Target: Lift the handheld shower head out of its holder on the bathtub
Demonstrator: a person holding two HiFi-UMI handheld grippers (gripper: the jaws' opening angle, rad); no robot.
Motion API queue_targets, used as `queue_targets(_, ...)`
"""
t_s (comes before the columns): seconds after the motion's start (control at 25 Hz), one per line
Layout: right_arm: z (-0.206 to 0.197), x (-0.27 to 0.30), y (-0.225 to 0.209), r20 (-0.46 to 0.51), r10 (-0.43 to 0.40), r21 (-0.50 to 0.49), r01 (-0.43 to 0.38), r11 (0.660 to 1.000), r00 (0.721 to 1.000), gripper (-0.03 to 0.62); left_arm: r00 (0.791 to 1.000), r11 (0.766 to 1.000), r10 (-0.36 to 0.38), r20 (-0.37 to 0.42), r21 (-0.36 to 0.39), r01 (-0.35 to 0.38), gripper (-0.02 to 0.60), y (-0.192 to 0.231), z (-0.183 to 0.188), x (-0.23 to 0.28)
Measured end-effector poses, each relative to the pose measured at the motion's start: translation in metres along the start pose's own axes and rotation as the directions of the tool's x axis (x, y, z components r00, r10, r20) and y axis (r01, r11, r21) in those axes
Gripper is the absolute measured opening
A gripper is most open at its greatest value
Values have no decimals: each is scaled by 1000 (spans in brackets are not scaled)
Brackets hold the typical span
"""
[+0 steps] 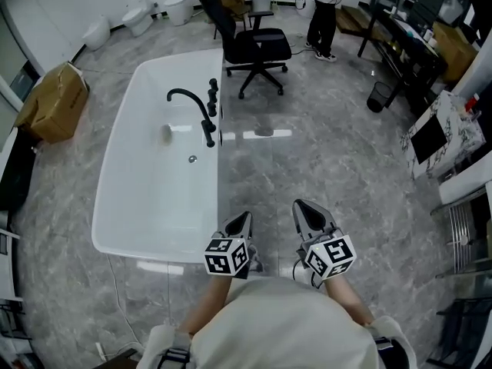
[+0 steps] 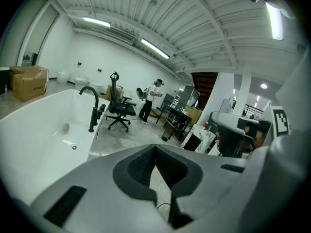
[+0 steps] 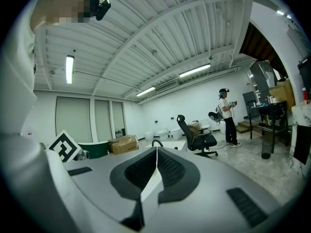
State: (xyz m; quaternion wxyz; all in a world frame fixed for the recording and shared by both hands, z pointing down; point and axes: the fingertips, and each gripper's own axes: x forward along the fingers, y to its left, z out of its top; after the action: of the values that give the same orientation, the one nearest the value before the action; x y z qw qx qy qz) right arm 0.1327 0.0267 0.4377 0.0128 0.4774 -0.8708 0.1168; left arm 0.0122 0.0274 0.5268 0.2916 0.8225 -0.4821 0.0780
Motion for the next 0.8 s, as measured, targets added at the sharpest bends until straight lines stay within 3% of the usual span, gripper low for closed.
queue_targets(0.48,21,102,-8,6,-5,-14,5,1000,1000,20,1000,1000,16,7,6,-16,20,82,60,38)
queue_targets(0.8,22,147,-8,-5,-4,-23,4,1000,1000,20,999,999,42,0,-22,-42,20,122,73,48)
